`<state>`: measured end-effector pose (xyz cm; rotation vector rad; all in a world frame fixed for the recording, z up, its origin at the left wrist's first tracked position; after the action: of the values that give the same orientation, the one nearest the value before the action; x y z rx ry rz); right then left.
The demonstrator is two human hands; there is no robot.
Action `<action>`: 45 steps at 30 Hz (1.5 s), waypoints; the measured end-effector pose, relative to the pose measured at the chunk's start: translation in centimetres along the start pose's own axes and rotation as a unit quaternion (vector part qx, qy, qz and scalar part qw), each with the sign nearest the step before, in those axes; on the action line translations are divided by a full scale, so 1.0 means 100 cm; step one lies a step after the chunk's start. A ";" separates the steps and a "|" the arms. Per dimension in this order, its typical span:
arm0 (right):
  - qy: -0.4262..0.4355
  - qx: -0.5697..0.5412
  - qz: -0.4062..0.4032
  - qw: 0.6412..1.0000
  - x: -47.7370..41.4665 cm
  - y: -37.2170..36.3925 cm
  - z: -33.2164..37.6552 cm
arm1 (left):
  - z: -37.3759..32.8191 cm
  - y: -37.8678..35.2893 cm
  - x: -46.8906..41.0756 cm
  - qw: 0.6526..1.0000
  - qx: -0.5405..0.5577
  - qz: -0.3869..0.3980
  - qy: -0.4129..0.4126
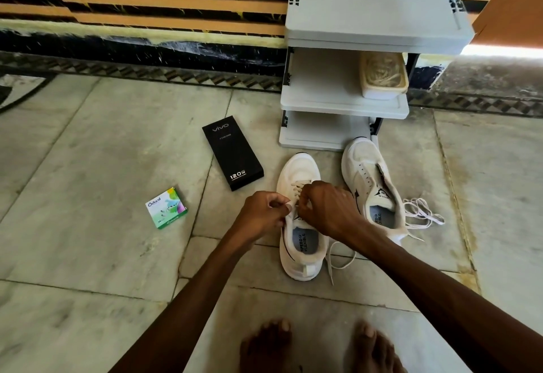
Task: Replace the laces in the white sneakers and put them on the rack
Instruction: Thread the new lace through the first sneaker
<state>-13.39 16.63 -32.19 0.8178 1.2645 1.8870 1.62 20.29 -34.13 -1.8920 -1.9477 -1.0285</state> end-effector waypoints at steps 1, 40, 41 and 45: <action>-0.001 -0.001 -0.003 1.000 0.001 -0.001 0.001 | 0.000 0.000 0.000 1.000 -0.004 0.000 -0.002; -0.064 -0.231 0.012 0.971 0.002 -0.017 -0.013 | -0.005 -0.011 -0.007 0.980 -0.150 -0.100 -0.080; -0.070 -0.232 0.014 0.970 0.002 -0.018 -0.013 | -0.005 -0.011 -0.007 0.980 -0.154 -0.097 -0.077; -0.104 -0.233 -0.012 0.967 0.005 -0.020 -0.008 | -0.003 -0.010 -0.010 0.996 -0.065 -0.053 -0.038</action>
<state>-13.87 17.15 -34.23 0.7164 0.6599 1.9130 0.76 19.46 -34.82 -1.9404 -2.0896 -1.1554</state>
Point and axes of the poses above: each hand's wrist, its own x-axis away from the middle knuckle, its own y-axis out of the back of the hand, z = x × y, the point moved 2 cm from there along -x, towards the middle knuckle, and after that the axes turned 8 degrees about y, right-handed, at the moved point
